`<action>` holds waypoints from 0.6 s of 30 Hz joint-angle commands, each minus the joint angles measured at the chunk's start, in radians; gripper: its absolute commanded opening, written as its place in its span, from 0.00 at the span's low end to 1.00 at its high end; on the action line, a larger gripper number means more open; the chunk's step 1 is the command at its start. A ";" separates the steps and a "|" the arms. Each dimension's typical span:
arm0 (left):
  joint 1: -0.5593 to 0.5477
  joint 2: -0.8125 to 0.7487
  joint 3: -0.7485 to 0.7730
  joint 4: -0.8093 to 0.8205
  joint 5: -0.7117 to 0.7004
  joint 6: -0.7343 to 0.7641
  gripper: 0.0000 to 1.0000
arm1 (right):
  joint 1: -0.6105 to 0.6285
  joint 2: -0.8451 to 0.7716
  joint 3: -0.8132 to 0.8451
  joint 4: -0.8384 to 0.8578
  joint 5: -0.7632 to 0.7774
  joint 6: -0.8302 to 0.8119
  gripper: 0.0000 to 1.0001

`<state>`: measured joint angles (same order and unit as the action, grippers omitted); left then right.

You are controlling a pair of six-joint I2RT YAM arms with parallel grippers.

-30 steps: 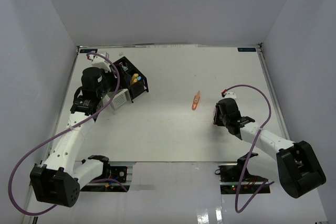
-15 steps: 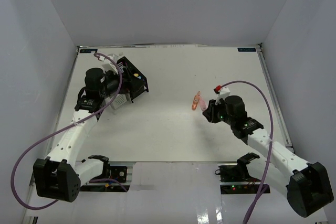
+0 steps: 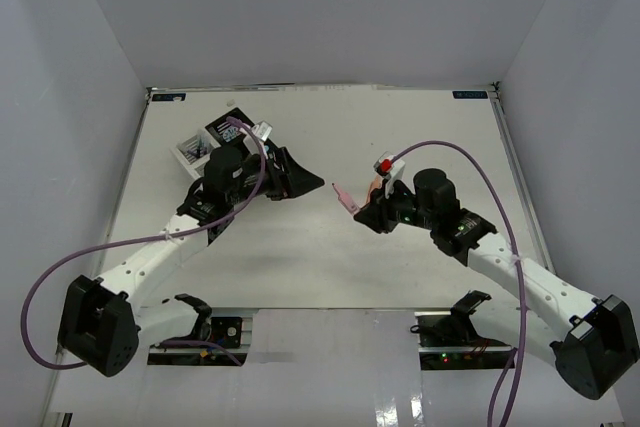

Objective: Sort the stationery into containers
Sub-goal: Pick up the pen from the center of the board.

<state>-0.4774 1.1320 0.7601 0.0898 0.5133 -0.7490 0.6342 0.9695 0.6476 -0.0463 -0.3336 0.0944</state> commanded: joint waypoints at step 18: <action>-0.164 0.118 0.004 0.087 -0.222 -0.110 0.88 | 0.122 0.055 0.072 0.082 0.080 -0.041 0.24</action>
<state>-0.6323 1.2694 0.7601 0.1646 0.3206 -0.8440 0.7395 1.0229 0.6735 -0.0250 -0.2916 0.0704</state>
